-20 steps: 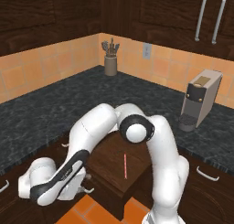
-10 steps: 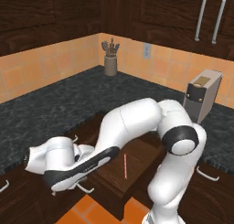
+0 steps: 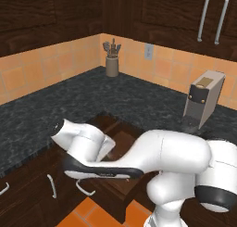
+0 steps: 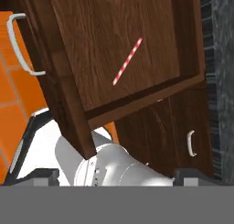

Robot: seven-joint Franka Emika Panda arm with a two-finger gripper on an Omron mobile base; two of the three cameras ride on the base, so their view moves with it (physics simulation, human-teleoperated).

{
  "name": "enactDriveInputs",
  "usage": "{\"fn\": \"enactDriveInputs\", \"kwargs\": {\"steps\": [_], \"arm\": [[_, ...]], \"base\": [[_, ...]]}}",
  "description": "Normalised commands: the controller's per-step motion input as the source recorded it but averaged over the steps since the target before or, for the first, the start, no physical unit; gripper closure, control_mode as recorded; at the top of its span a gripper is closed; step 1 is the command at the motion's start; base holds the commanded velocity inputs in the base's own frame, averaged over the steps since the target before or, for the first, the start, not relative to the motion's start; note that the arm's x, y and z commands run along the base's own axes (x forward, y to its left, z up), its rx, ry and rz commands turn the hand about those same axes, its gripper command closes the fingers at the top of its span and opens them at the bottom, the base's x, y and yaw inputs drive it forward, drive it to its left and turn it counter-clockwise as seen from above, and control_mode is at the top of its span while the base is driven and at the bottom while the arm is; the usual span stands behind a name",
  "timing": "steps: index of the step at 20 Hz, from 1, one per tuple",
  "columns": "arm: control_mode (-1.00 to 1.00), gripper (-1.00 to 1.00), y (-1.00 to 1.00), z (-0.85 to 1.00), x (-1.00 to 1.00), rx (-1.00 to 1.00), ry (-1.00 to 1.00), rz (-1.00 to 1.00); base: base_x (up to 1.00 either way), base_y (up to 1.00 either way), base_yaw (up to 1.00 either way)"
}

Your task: Take a straw from the drawer in front and place it inside the glass cup on the dining counter.

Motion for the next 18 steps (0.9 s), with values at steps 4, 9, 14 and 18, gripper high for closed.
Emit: {"fn": "enactDriveInputs", "kwargs": {"steps": [4,9,14,18], "arm": [[-1.0,-1.0,-0.71,0.38,0.26,0.42,0.21,0.01],[-1.0,-1.0,-0.72,0.08,0.51,0.43,0.07,0.0],[-1.0,-1.0,-0.14,-0.32,0.39,0.18,-0.03,0.1],[-1.0,-1.0,0.0,-0.32,0.35,0.02,0.0,0.04]], "base": [[0.0,0.0,0.0],[0.0,0.0,0.0],[0.0,0.0,0.0],[0.0,0.0,0.0]]}}
